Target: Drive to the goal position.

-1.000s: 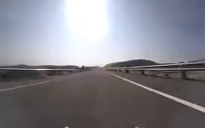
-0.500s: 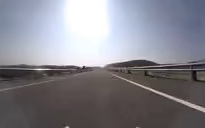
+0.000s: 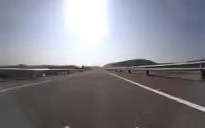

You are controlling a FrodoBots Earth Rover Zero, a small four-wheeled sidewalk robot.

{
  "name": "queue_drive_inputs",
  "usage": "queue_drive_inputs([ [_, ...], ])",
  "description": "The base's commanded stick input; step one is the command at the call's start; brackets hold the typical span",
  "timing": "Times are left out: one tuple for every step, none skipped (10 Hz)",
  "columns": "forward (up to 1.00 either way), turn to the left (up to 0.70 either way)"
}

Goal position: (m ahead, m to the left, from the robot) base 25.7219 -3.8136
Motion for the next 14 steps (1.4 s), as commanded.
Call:
queue_drive_inputs([
  [1.00, 0.00],
  [1.00, 0.00],
  [1.00, 0.00],
  [1.00, 0.00],
  [1.00, 0.00],
  [1.00, 0.00],
  [1.00, 0.00],
  [1.00, 0.00],
  [1.00, 0.00],
  [1.00, 0.00],
  [1.00, 0.00],
  [1.00, 0.00],
  [1.00, 0.00],
  [1.00, 0.00],
])
